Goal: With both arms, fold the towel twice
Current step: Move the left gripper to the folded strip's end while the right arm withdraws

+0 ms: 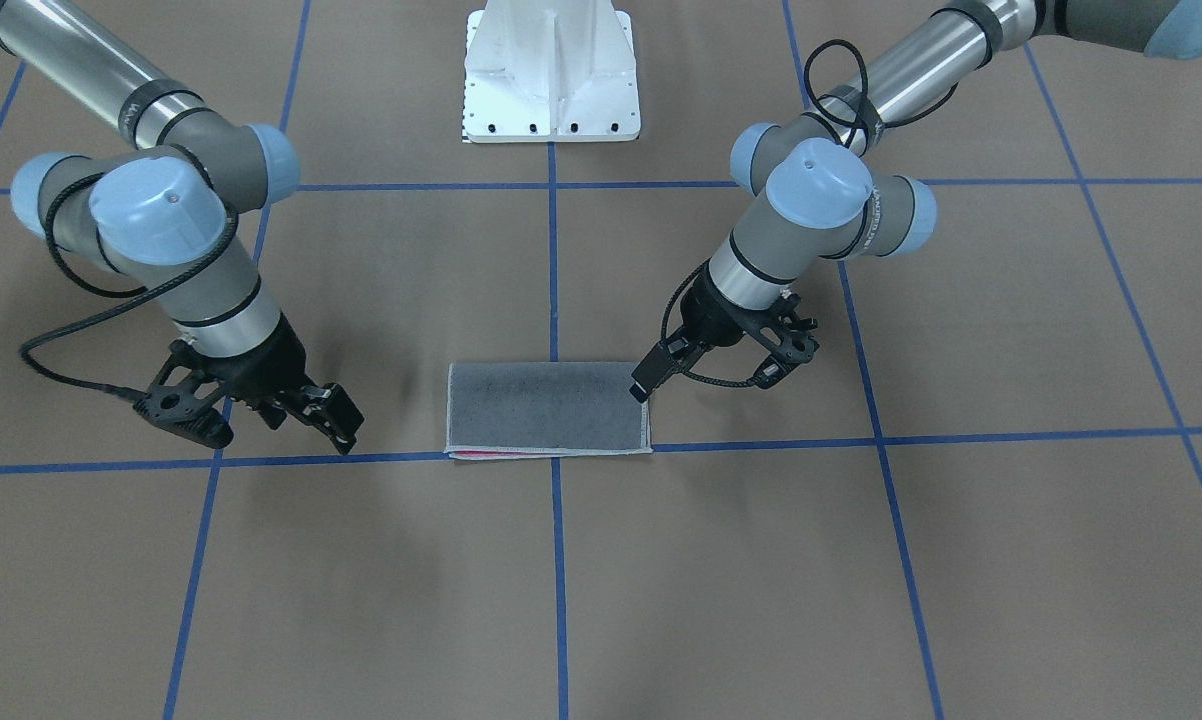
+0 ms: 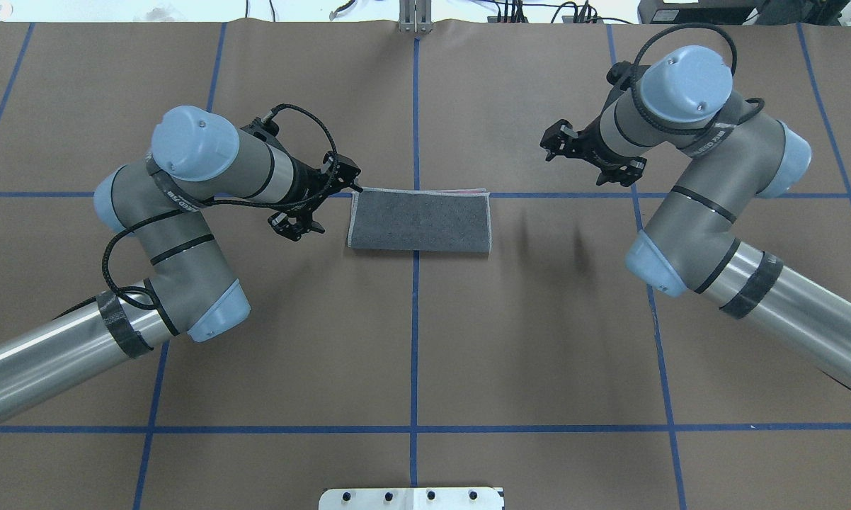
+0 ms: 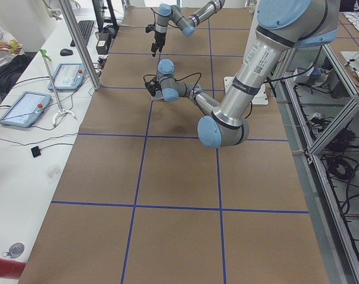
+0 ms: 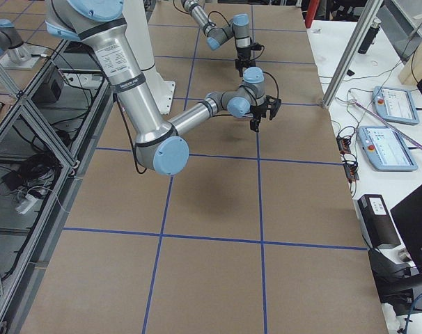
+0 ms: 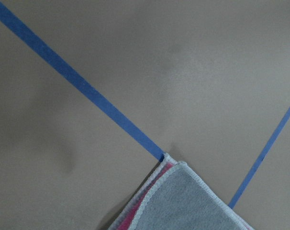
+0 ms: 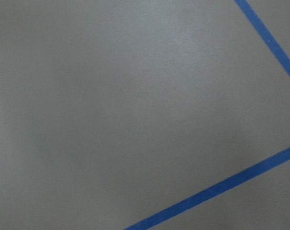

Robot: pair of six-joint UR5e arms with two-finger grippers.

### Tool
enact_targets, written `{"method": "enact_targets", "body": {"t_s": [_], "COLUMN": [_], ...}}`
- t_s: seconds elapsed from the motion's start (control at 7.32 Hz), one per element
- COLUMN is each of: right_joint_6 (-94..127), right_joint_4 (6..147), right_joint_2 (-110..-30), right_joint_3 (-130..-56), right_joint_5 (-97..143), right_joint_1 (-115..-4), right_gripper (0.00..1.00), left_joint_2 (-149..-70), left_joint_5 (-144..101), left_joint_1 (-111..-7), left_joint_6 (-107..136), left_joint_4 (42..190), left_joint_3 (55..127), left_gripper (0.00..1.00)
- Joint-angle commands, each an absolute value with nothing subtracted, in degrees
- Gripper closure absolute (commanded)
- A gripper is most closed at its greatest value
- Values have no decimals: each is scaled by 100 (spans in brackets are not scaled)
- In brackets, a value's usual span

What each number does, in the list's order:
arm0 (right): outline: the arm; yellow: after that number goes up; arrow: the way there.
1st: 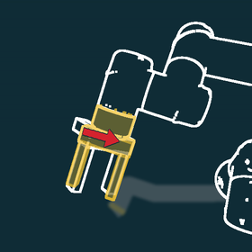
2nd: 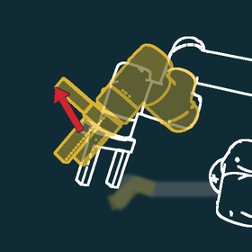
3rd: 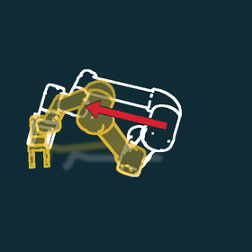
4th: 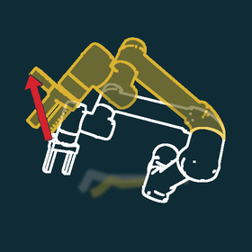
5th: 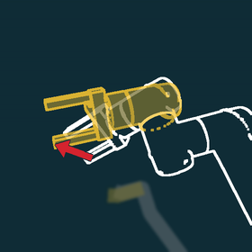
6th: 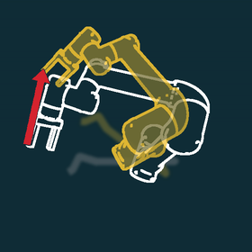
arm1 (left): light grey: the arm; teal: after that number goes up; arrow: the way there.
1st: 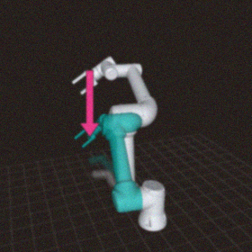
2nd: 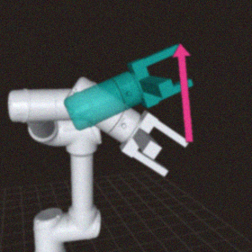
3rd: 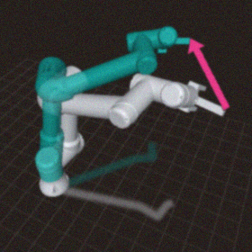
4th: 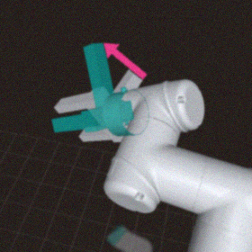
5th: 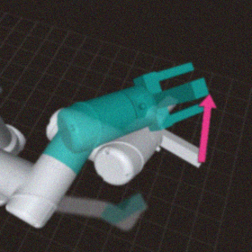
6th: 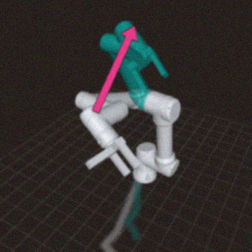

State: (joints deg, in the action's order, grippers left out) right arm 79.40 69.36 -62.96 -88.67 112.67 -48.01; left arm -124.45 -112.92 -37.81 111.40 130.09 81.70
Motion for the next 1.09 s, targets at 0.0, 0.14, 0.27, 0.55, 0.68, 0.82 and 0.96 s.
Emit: {"method": "enact_targets", "body": {"t_s": [0.0,0.14,0.27,0.55,0.68,0.82,0.96], "right_joint_6": [6483,5973,5454,4835,4834,4834,4834], "right_joint_4": [6943,6943,6961,7224,7233,7233,7225], "right_joint_2": [-6739,-6872,-6917,-7005,-7005,-6996,-7005], "right_joint_3": [-8877,-8877,-8825,-8859,-8859,-8859,-8859], "right_joint_5": [11828,11926,12083,12146,12146,12138,12138], "right_joint_1": [-5394,-5588,-5807,-6072,-6082,-6082,-6082], "right_gripper": [0,0,0,0,0,0,0], "left_joint_2": [-12331,-12314,-12313,-12313,-12322,-12322,-12322], "left_joint_5": [-11259,-11241,-11119,-10916,-10916,-10916,-10916], "left_joint_1": [-3586,-3525,-3464,-3358,-3357,-3357,-3357], "left_joint_6": [11065,11074,11083,11083,11083,11074,11083], "left_joint_4": [13288,13298,13307,13324,13324,13324,13324], "left_joint_3": [8104,8112,8112,8077,8068,8068,8068], "left_gripper": [0,0,2,36,54,57,57]}}
